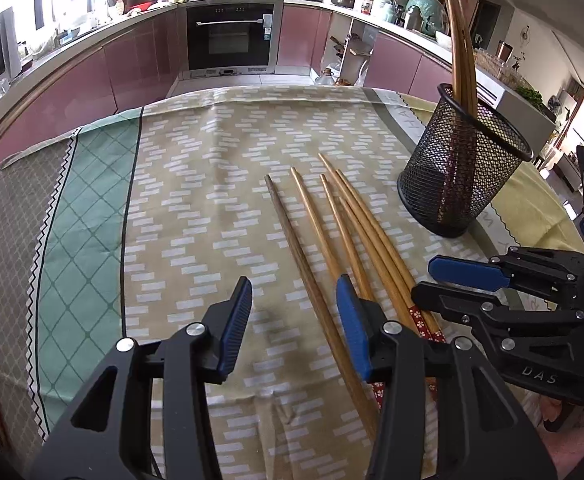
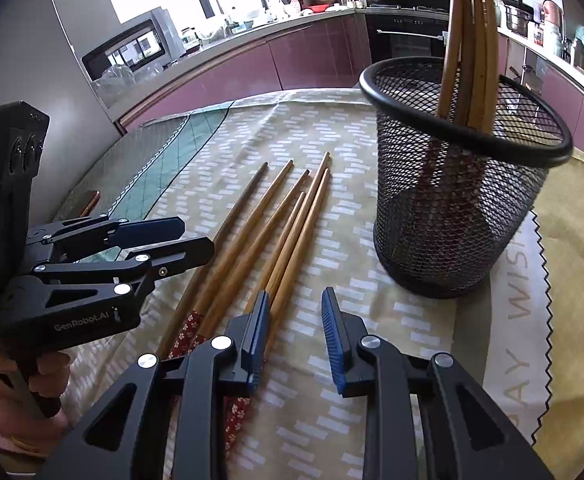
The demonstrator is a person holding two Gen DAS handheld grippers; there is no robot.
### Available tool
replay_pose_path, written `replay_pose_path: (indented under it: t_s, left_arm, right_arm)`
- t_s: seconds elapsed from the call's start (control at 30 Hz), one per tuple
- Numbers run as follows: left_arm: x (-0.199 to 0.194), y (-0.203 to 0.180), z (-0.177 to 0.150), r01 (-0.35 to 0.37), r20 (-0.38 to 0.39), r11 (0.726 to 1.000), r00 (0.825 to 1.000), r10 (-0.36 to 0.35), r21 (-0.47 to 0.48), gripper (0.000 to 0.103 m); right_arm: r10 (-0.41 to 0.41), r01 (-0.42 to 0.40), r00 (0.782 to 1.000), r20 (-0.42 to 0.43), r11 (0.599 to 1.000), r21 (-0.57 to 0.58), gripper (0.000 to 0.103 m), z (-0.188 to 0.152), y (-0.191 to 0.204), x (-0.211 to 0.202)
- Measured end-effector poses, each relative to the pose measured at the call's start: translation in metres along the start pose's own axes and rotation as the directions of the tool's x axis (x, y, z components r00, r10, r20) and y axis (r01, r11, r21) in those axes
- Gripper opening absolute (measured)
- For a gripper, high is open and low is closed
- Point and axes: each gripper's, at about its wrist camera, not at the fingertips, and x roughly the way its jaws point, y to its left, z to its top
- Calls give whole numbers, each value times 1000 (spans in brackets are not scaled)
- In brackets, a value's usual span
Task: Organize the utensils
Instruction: 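Close the right tool on a third chopstick while the left tool grasps another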
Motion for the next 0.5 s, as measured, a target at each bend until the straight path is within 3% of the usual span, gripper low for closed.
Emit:
replay_pose_path:
  t_s: [0.5]
  left_arm:
    - [10,-2,0,-9,-11,1000,1000,9,7,43]
  right_arm:
    - [-32,32,999,-21,999,2,25,2,-7,3]
